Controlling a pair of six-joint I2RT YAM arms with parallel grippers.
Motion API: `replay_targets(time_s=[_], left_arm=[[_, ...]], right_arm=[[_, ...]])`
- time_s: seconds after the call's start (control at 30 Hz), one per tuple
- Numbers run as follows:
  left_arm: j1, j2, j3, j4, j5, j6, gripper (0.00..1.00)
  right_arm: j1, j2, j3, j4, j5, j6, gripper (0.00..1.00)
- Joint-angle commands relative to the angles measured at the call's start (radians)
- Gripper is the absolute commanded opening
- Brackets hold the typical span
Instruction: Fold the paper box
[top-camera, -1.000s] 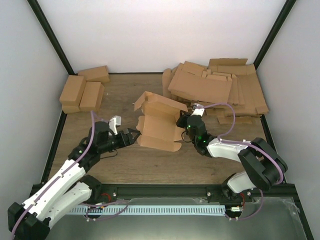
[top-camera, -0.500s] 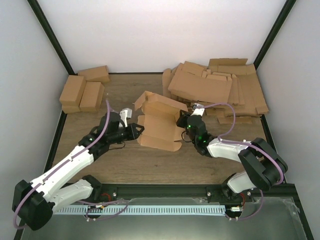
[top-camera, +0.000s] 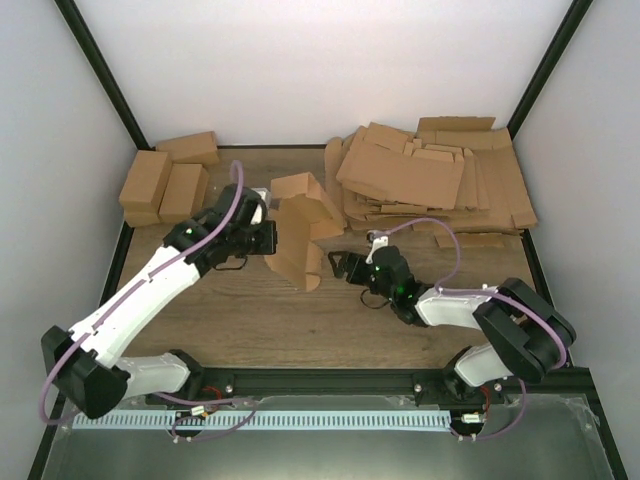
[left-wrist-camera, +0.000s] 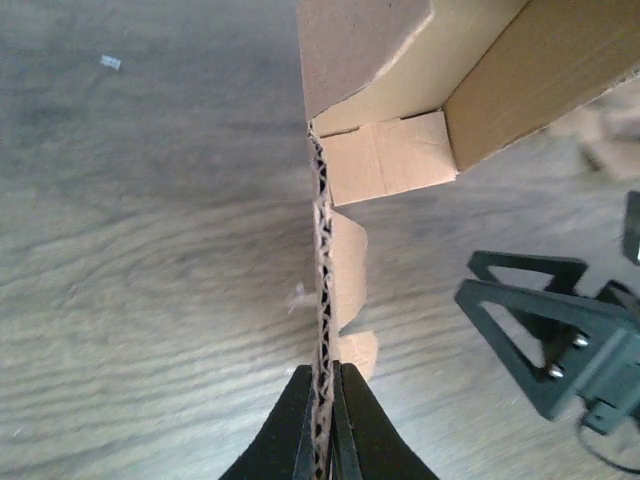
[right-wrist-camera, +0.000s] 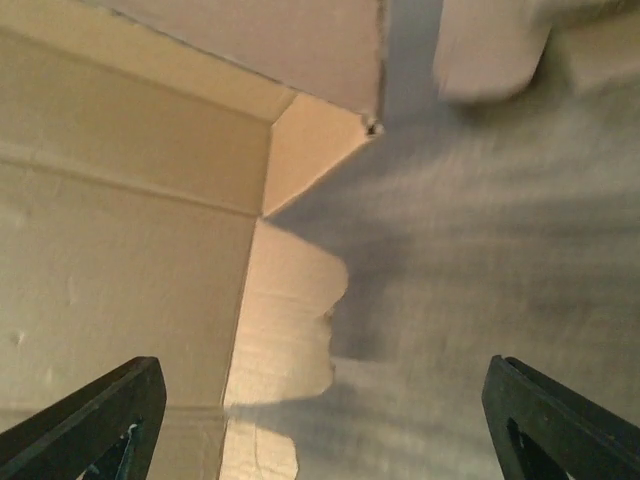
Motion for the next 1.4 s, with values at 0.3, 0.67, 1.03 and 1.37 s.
replay_targets(time_s=[0.3, 0.67, 1.03, 1.37], left_arm=[[-0.002, 0.134, 0.19, -0.479, -0.066, 0.156, 0.04], [-0.004, 0.141, 0.145, -0.417, 0.001, 0.166, 0.1], [-0.003, 0.12, 0.139, -0.372, 0.019, 0.154, 0.49], [0.061, 0.0, 0.137, -0.211, 0.089, 0.114, 0.85]], right_arm=[[-0.045, -0.125, -0.008, -0.178, -0.469, -0.129, 0.89], [-0.104, -0.067, 0.189, -0.218, -0.614, -0.132, 0.76], [-0.127, -0.003, 0.337, -0.272, -0.52, -0.089, 0.65], [-0.126, 0.056, 0.392, -0.309, -0.539, -0.131, 0.58]])
